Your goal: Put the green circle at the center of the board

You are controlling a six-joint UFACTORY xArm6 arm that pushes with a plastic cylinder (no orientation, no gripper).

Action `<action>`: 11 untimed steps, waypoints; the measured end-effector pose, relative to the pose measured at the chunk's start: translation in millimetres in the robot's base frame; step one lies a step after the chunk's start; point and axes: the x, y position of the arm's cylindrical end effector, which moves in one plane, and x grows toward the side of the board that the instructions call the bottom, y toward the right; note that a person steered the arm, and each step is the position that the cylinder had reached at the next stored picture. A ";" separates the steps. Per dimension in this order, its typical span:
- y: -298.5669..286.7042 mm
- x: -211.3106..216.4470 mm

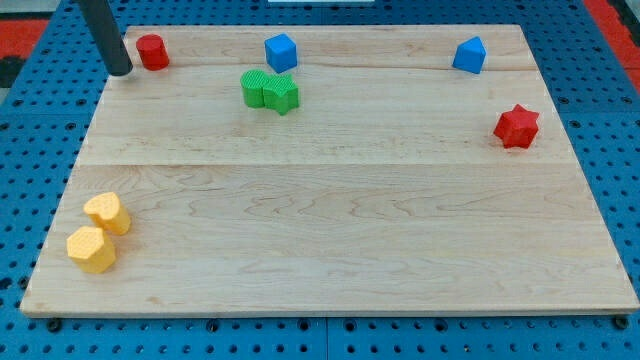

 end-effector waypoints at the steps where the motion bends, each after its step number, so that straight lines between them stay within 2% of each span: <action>1: 38.8 16.6; 2: 63.3 -0.8; 4: 153.1 -0.9; 5: 178.6 17.9; 6: 212.9 76.1; 7: 214.5 148.0; 8: 203.6 251.8; 9: 143.8 302.5; 10: 83.0 311.5; 11: 49.0 299.9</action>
